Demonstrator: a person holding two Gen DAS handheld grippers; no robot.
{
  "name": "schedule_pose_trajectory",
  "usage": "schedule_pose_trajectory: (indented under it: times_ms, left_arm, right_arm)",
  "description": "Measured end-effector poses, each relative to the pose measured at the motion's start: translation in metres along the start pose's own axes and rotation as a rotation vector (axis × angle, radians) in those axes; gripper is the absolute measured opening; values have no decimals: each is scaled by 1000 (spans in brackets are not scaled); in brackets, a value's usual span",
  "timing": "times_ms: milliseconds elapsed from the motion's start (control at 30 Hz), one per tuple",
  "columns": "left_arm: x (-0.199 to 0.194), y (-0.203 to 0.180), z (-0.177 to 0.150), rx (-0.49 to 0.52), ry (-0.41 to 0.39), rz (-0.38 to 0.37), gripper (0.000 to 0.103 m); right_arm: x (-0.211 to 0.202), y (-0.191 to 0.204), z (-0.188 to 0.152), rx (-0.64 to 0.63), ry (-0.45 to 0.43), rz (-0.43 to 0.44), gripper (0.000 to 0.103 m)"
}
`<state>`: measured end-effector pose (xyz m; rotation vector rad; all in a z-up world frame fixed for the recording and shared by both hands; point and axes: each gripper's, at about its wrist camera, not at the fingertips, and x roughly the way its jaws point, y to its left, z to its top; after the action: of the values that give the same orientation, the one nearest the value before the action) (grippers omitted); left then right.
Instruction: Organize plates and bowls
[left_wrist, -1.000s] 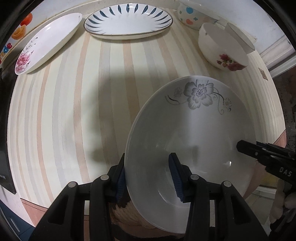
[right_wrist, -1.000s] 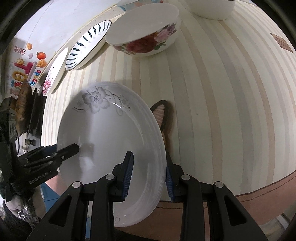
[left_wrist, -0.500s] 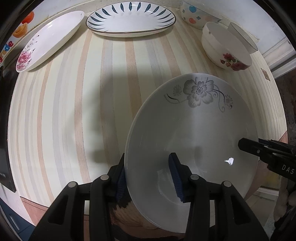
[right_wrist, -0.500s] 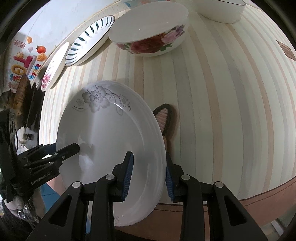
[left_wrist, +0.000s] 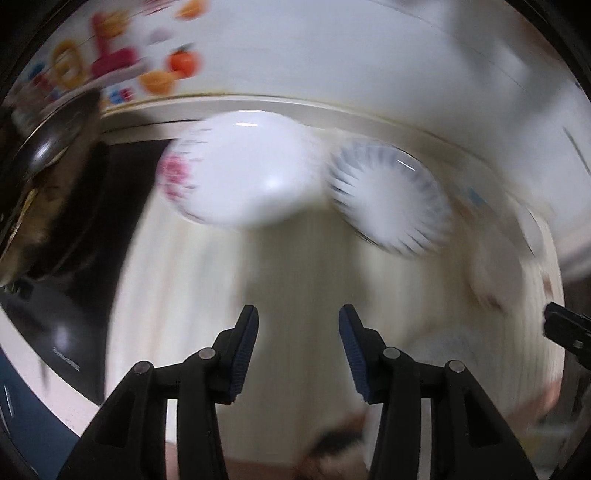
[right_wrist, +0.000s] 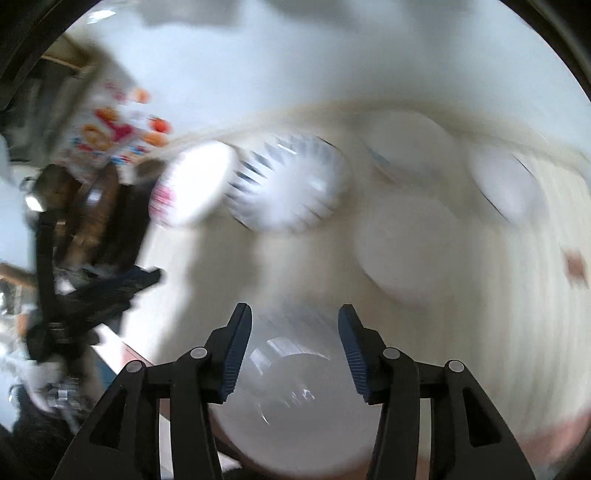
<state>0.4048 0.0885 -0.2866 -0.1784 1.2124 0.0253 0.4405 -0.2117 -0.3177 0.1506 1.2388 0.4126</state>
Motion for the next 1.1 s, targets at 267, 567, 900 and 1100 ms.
schedule_pose_trajectory:
  times_ms: [267,567,900,1100]
  left_arm:
    - [62,77,57,-238,55,98,43]
    - [113,101,82,-302,126,129,43]
    - [116,106,81,-319,61,112,34]
    - [93,102,80,-289,30,95,34]
  right_arm:
    - [140,74,162,-126,21,68,52]
    - [275,119,242,-252,132,-12,41]
    - [304,115,237,-260,176,32,21]
    - [278,103,226,-242,154,42,19]
